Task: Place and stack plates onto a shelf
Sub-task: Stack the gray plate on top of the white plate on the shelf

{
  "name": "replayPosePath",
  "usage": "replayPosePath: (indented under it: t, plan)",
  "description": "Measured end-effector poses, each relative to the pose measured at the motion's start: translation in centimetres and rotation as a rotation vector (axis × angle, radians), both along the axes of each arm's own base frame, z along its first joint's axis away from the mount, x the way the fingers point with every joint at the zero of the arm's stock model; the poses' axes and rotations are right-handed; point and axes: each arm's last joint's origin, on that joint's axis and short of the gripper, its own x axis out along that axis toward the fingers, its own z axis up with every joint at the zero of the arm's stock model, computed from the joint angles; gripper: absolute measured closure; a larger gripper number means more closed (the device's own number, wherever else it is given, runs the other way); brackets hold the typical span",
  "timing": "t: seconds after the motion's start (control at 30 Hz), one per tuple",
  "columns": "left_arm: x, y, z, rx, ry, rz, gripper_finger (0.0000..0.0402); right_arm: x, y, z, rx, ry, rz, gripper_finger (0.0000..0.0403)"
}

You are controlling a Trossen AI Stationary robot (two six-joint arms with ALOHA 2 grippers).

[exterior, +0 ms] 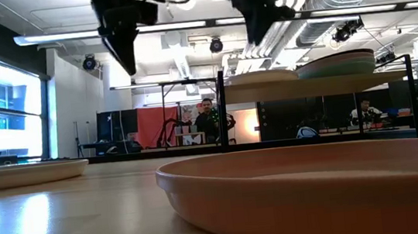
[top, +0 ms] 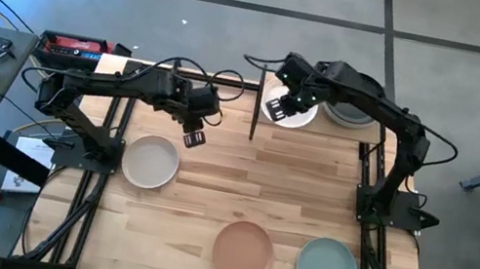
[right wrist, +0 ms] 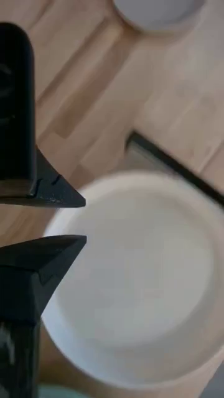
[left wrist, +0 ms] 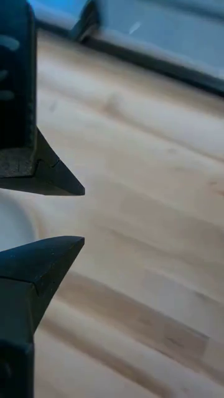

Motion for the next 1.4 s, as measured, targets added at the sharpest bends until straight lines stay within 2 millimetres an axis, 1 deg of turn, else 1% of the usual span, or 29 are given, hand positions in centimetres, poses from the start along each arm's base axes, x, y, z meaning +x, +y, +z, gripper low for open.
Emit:
replayPosePath:
  t: [0.13,0.27,0.43,0.63,0.8,0.9,1.07,1.2,1.3,1.4]
  plan:
    - [-0.6,-0.6,-1.4,-0.120,0.022,0.160,0.0296,0.6,1.8,0.6,0.010,-0.027,0.009,0.0344]
    - [-1.4,-1.6,-3.7,-0.205,0.101,0.237,0.0296,1.0,3.6,0.5,0.046,-0.029,-0.008,0.0344]
    - [-2.3,-3.2,-6.5,-0.306,0.197,0.250,0.0296,1.6,6.1,0.5,0.085,-0.035,-0.028,0.0344]
    - [-3.2,-5.0,-8.7,-0.312,0.263,0.292,0.0296,2.0,8.7,0.5,0.101,-0.051,-0.058,0.0344]
    - [-3.7,-6.6,-10.3,-0.306,0.276,0.320,0.0296,2.2,10.8,0.5,0.091,-0.063,-0.082,0.0344]
    - [-4.0,-7.6,-10.9,-0.301,0.284,0.330,0.0296,2.3,11.7,0.5,0.104,-0.070,-0.092,0.0344]
    - [-3.9,-9.4,-11.8,-0.325,0.241,0.306,0.0296,2.3,12.9,0.5,0.075,-0.085,-0.126,0.0344]
    - [-3.7,-10.6,-12.5,-0.351,0.191,0.278,0.0296,2.4,13.7,0.5,0.085,-0.093,-0.131,0.0344]
    - [-3.7,-11.3,-12.9,-0.361,0.158,0.258,0.0296,2.4,14.3,0.5,0.087,-0.102,-0.117,0.0344]
    - [-3.8,-11.7,-13.4,-0.369,0.139,0.279,0.0296,2.5,14.7,0.5,0.093,-0.108,-0.123,0.0344]
